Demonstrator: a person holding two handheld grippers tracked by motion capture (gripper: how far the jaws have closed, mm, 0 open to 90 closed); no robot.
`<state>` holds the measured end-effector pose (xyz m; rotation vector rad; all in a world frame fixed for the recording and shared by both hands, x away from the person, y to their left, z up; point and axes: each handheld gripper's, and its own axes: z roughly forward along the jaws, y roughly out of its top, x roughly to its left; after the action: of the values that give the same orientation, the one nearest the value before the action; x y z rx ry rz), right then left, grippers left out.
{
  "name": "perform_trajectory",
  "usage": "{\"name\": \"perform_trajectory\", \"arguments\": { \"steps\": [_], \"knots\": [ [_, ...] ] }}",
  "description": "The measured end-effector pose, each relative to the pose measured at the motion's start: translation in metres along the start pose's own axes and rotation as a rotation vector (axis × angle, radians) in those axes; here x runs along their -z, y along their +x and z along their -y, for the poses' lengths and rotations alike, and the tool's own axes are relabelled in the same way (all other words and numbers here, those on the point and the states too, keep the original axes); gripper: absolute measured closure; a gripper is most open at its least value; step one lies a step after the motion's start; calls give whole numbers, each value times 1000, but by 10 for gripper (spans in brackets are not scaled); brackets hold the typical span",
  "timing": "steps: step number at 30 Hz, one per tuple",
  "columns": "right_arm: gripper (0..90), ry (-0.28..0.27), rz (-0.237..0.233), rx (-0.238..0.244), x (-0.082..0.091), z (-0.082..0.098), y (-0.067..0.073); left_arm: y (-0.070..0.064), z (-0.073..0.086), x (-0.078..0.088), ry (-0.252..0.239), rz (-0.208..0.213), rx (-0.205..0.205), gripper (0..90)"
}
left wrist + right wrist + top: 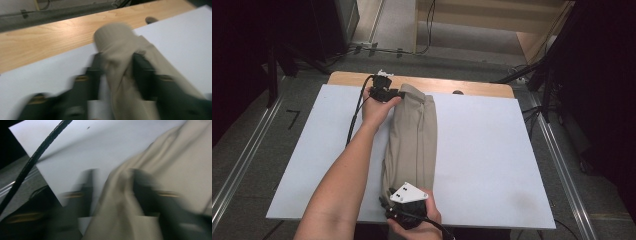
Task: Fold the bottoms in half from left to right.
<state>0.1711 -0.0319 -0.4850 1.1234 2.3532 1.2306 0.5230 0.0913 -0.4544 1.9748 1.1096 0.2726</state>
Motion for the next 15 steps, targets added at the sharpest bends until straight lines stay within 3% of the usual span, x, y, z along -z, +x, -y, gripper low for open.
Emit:
{"name": "perform_trajectory", "arguments": {
  "steps": [1,3,5,7,12,15],
  "knots": [
    [320,-26,-22,13,7,0,-6,1,1,5,-9,6,-7,271],
    [272,-41,-23,16,12,0,-11,6,4,18,-48,54,-3,255],
    [178,-61,-4,21,21,-1,-23,11,11,33,-84,78,1,160],
    [147,-66,16,20,29,-2,-39,16,22,48,-104,121,-16,116],
    [115,-106,63,-36,42,-9,-83,21,61,86,-185,197,13,27],
    [0,-105,79,-27,42,-17,-104,16,85,109,-217,212,-2,0]
  ]
}}
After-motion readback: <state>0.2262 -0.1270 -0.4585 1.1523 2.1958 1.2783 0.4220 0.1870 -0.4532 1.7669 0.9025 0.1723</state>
